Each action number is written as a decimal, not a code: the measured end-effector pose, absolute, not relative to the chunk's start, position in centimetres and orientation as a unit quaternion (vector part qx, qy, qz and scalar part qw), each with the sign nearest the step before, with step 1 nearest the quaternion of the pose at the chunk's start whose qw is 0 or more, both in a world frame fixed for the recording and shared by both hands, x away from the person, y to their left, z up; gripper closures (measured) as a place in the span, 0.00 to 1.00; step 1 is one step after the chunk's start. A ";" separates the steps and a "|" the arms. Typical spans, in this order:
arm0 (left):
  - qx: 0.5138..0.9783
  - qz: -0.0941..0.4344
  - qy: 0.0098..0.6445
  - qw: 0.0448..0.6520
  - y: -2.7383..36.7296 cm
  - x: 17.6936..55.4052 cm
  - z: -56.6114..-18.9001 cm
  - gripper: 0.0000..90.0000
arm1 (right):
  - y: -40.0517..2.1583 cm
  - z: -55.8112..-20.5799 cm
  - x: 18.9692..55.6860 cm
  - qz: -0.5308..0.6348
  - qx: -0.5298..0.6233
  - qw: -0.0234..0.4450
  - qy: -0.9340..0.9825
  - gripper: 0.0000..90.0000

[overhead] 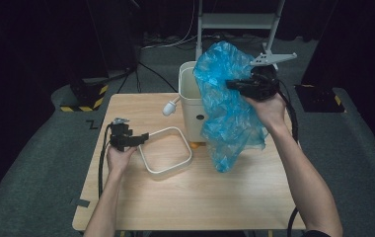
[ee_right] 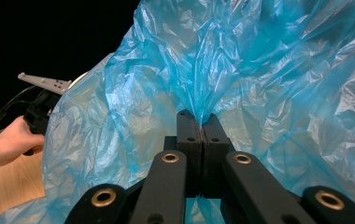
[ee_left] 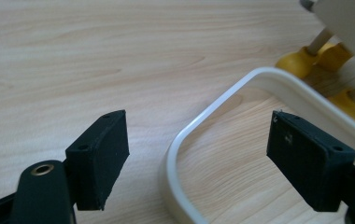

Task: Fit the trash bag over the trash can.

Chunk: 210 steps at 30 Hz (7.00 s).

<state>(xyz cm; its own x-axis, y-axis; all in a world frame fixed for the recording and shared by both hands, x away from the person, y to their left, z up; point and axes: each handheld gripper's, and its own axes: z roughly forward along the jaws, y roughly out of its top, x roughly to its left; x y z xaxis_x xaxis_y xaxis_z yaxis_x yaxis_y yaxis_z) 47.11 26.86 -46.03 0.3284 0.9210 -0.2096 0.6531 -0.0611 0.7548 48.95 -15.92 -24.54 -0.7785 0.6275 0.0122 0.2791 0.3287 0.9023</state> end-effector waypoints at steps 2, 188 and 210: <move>0.712 0.166 0.547 0.407 26.5 47.2 -45.3 0.24 | -15.7 -24.6 49.1 0.500 0.285 0.171 0.800 0.99; 0.828 0.127 0.290 0.463 9.7 46.2 -25.6 0.61 | -17.8 -24.9 49.2 0.455 0.326 0.197 0.804 0.85; 0.816 0.130 0.285 0.485 11.6 46.5 -24.1 0.98 | -16.8 -23.9 48.3 0.450 0.292 0.232 0.811 1.00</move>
